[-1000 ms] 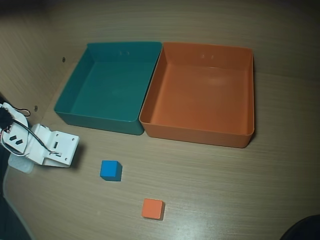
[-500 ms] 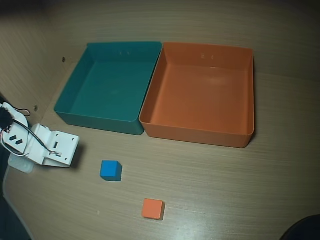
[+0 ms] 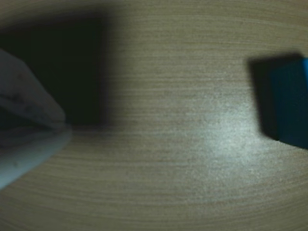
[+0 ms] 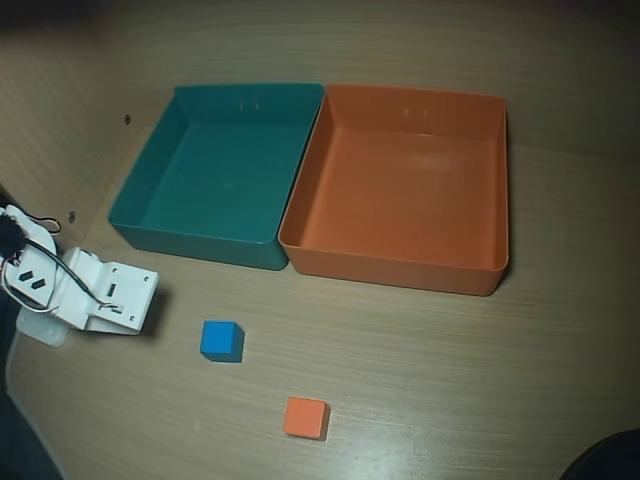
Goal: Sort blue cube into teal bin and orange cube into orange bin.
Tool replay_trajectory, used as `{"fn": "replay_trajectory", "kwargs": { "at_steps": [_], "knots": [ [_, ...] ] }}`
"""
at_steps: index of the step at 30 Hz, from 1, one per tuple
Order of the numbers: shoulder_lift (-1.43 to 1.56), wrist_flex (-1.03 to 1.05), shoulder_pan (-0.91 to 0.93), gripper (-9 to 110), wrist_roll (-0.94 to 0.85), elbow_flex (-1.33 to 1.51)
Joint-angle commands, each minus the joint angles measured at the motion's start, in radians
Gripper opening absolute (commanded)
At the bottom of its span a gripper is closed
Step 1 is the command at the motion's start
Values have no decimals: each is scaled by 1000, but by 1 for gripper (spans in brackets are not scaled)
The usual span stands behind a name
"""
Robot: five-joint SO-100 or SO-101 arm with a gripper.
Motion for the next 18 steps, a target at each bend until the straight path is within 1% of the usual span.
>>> {"fn": "replay_trajectory", "kwargs": {
  "at_steps": [1,18],
  "knots": [
    [0,-2,-12,-3,3,61],
    [-2,-2,2,-3,14,61]
  ]
}}
